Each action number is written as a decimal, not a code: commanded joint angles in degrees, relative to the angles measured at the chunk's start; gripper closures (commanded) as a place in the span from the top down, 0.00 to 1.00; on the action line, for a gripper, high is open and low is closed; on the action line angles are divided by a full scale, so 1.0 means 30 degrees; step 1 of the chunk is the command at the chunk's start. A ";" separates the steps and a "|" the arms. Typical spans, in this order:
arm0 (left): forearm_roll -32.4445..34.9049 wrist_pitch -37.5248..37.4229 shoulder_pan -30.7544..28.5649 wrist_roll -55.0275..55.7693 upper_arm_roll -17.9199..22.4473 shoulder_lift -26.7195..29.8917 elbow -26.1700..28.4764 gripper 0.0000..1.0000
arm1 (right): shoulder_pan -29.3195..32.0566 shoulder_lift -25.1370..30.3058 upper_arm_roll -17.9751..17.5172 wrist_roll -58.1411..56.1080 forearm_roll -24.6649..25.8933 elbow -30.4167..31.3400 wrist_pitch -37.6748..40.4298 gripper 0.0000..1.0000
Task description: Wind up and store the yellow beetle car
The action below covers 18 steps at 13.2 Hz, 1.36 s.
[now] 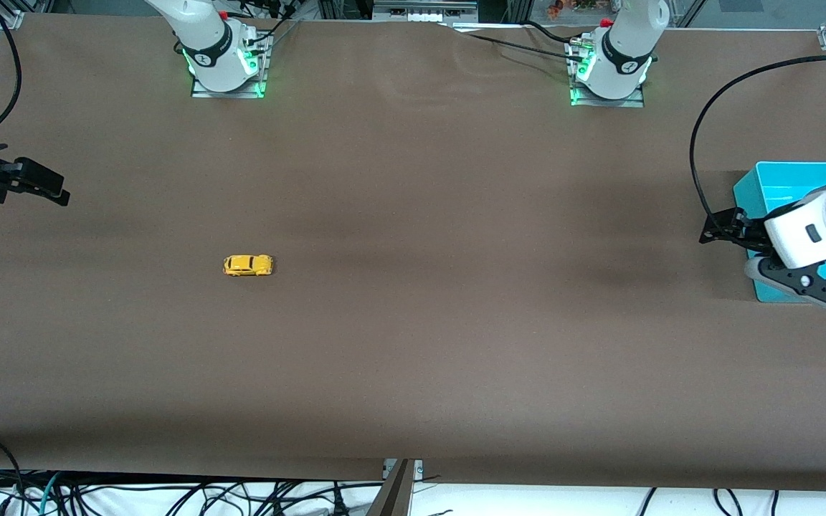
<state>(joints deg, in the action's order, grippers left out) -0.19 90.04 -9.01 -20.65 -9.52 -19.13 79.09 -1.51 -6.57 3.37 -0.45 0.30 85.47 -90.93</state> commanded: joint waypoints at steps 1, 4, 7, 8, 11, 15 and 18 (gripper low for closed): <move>0.0415 -0.0276 -0.0305 0.0059 0.0184 -0.0158 -0.0905 1.00 | 0.0212 0.0023 -0.0273 0.0061 0.0133 -0.0071 0.0018 0.99; 0.0504 -0.0306 -0.0278 0.0145 0.0215 -0.0157 -0.1664 1.00 | 0.0211 -0.0007 -0.0273 0.0061 0.0133 -0.0071 0.0017 0.99; 0.2717 -0.0160 -0.0190 0.0320 -0.0047 0.0424 -0.1347 1.00 | 0.0212 -0.0036 -0.0273 0.0061 0.0133 -0.0071 -0.0041 0.99; 0.3282 -0.0159 -0.0044 0.0525 -0.0165 0.0545 -0.1113 1.00 | 0.0212 -0.0036 -0.0273 0.0061 0.0133 -0.0071 -0.0041 0.99; 0.3288 -0.0100 -0.0072 0.0878 -0.0283 0.0779 -0.0906 1.00 | 0.0241 -0.0036 -0.0273 0.0061 0.0104 -0.0071 -0.0041 0.99; 0.3082 -0.0306 -0.0131 0.0820 -0.0254 0.1688 -0.0613 1.00 | 0.0124 -0.0036 -0.0302 0.0061 0.0045 -0.0071 -0.0070 0.99; 0.2469 -0.0071 -0.0248 0.0849 -0.0137 0.1892 -0.0438 1.00 | -0.0487 -0.0036 -0.0506 0.0119 -0.0014 -0.0042 0.0017 0.99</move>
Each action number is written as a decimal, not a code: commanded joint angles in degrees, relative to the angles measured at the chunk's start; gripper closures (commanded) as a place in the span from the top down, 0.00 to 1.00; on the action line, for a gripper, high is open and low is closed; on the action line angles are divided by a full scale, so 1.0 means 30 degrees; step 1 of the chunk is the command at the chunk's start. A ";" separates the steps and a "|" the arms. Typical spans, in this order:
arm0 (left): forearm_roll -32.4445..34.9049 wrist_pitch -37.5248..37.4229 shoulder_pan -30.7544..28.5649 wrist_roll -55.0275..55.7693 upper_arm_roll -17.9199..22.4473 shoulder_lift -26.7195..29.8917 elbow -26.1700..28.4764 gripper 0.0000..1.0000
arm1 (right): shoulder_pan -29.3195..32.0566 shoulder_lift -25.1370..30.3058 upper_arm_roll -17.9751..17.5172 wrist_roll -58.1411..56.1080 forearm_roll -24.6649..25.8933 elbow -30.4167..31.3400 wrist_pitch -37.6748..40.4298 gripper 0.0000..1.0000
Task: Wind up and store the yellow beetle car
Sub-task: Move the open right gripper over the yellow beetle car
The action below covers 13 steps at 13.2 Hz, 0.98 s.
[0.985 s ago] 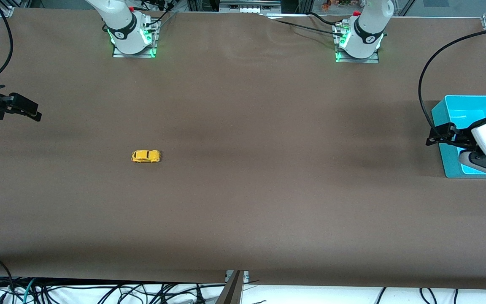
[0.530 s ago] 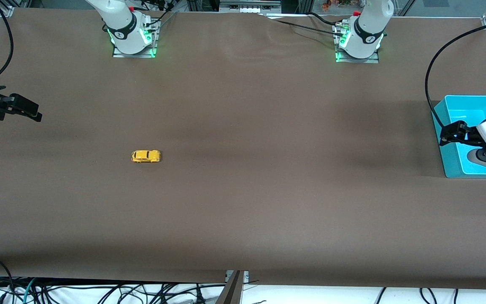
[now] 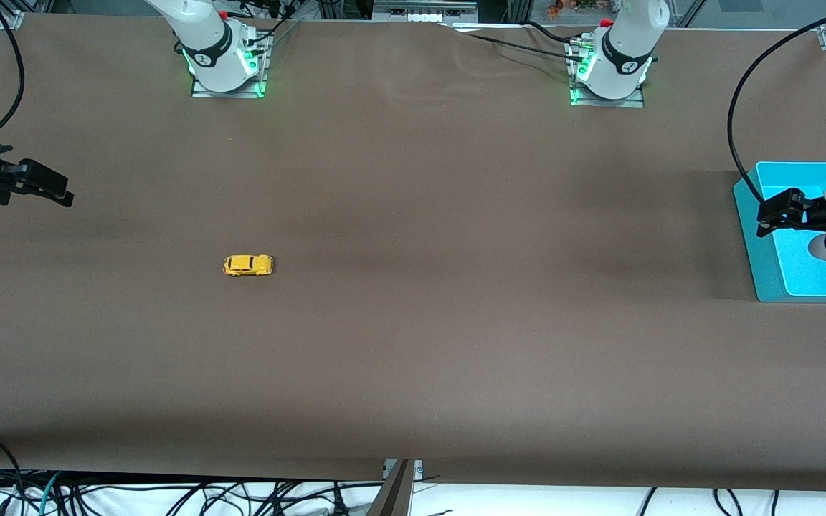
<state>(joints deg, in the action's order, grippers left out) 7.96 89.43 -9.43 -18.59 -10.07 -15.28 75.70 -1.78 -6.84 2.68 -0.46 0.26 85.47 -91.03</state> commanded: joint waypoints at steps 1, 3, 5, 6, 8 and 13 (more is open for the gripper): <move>-0.0308 0.0160 0.0008 0.0162 0.0106 0.1249 0.1389 1.00 | -0.0749 0.0024 -0.0277 0.0124 0.0000 -0.0043 0.0080 0.99; -0.0367 0.0481 0.0678 0.0511 0.0688 0.3440 0.3669 1.00 | -0.1482 -0.0209 -0.0277 0.0066 -0.0030 -0.0043 0.0138 0.99; -0.0628 0.0483 0.2549 0.1360 0.2792 0.4125 0.4296 1.00 | -0.2243 -0.0357 -0.0307 0.0123 -0.0117 0.0074 0.0546 0.99; -0.0949 0.0482 0.2616 0.1451 0.2889 0.4184 0.4325 1.00 | -0.2595 -0.0357 -0.0307 0.0182 -0.0117 0.0046 0.0897 0.99; -0.1041 0.0453 0.2587 0.1480 0.2889 0.4243 0.4588 1.00 | -0.3531 -0.0328 -0.0307 0.0211 -0.0117 0.0074 0.0930 0.99; -0.1099 0.0541 0.2382 0.1481 0.3006 0.4272 0.4619 1.00 | -0.4939 -0.0503 -0.0307 -0.0138 -0.0030 0.0046 0.1338 0.99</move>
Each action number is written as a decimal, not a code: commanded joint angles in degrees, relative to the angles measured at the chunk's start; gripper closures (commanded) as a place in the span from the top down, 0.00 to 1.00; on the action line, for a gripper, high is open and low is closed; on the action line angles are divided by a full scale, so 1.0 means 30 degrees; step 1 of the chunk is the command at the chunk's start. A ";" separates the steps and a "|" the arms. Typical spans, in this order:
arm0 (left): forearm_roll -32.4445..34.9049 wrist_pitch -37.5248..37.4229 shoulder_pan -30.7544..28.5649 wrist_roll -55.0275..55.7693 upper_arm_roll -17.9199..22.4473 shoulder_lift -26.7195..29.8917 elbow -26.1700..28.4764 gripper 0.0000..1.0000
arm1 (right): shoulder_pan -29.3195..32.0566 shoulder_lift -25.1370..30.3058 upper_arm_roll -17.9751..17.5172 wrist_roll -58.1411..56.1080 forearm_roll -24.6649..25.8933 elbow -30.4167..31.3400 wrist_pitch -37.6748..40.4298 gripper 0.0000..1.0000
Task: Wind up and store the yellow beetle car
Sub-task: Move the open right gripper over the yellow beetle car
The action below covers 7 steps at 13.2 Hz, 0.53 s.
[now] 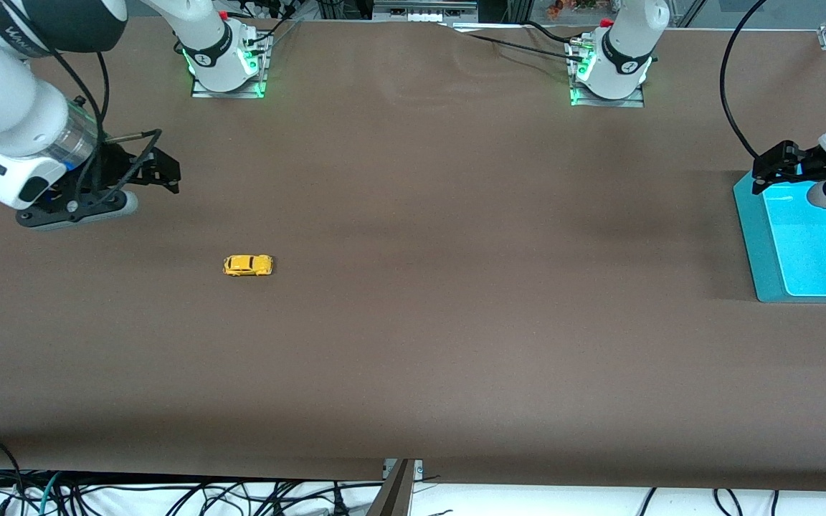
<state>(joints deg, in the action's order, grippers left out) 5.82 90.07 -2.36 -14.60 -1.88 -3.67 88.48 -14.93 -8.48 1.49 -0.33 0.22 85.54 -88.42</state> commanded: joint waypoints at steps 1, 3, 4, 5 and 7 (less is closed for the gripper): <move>-0.0386 0.0298 0.0026 0.0151 0.0274 0.0490 0.0361 1.00 | -0.0879 0.0016 0.0089 -0.0965 0.0014 0.0020 0.0557 0.99; -0.0386 0.0297 -0.0003 0.0151 0.0274 0.0666 0.0448 1.00 | -0.1262 -0.0887 0.0089 -0.5284 0.0131 0.0049 0.0500 0.99; -0.0386 0.0297 -0.0178 0.0122 0.0274 0.0811 0.0623 1.00 | -0.1350 -0.1356 0.0089 -0.7281 0.0190 0.0021 0.0355 0.99; -0.0386 0.0297 -0.0324 0.0064 0.0274 0.1132 0.0973 1.00 | -0.1438 -0.1622 0.0089 -0.8780 0.0451 0.0020 0.0179 0.99; -0.0386 0.0268 -0.0587 -0.0141 0.0245 0.1660 0.1298 1.00 | -0.1526 -0.2150 0.0089 -1.1274 0.0747 0.0224 -0.0229 0.99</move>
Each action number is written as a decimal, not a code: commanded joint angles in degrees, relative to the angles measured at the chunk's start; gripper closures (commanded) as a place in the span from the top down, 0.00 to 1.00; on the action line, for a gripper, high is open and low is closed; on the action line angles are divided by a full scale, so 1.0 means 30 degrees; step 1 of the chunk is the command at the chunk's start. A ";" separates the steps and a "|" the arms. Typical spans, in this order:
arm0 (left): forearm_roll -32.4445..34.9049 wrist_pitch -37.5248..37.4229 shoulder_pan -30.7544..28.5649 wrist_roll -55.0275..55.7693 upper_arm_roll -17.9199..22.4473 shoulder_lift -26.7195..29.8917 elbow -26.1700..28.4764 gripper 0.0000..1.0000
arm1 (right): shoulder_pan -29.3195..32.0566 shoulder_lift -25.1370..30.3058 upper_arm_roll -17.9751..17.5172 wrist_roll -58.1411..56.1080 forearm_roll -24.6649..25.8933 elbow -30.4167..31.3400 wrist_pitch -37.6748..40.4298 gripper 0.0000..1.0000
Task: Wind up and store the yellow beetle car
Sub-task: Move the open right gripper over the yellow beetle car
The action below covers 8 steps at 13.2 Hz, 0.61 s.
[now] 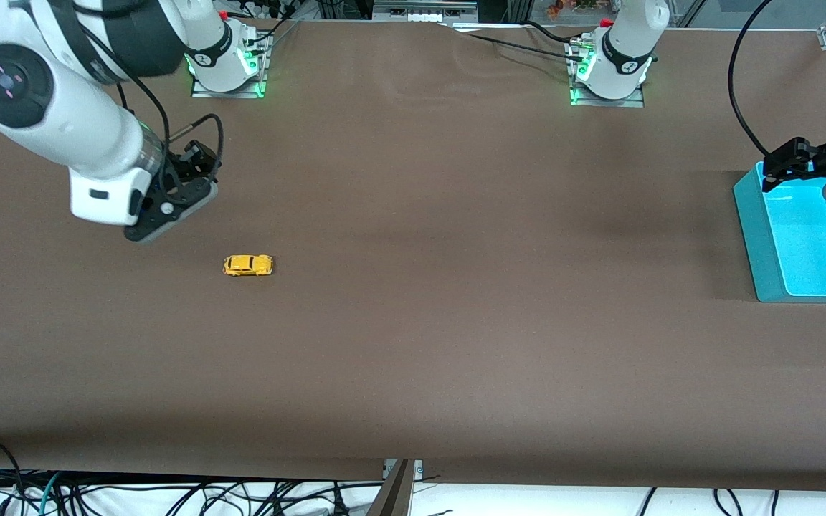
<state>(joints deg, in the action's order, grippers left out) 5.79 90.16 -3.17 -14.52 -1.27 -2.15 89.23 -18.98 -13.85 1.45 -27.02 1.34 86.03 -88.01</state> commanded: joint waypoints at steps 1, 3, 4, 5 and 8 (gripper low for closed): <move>-0.0408 0.0240 -0.0610 -0.0200 0.0014 0.1360 0.1075 1.00 | -0.0150 -0.0509 0.0101 -0.3665 0.0373 0.0384 -0.0834 0.99; -0.0408 0.0211 -0.0613 -0.0229 0.0014 0.1624 0.1163 1.00 | -0.0120 -0.0540 0.0131 -0.6185 0.0286 0.1581 -0.2557 0.99; -0.0437 0.0269 -0.0700 -0.0113 -0.0044 0.1625 0.1337 1.00 | -0.0091 -0.0511 0.0131 -0.7503 0.0198 0.2487 -0.3901 0.99; -0.0756 0.0327 -0.0758 0.0033 -0.0074 0.1596 0.1513 1.00 | -0.0062 -0.0510 0.0131 -0.8357 0.0168 0.3308 -0.5046 0.99; -0.1053 0.0737 -0.0700 0.0064 -0.0045 0.1508 0.2101 1.00 | -0.0033 -0.0510 0.0131 -1.0439 0.0080 0.5827 -0.8736 0.99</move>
<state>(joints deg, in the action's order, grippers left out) 3.68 90.82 -4.83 -14.53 -1.18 1.27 93.31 -18.98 -16.93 1.62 -54.11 1.62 97.94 -108.38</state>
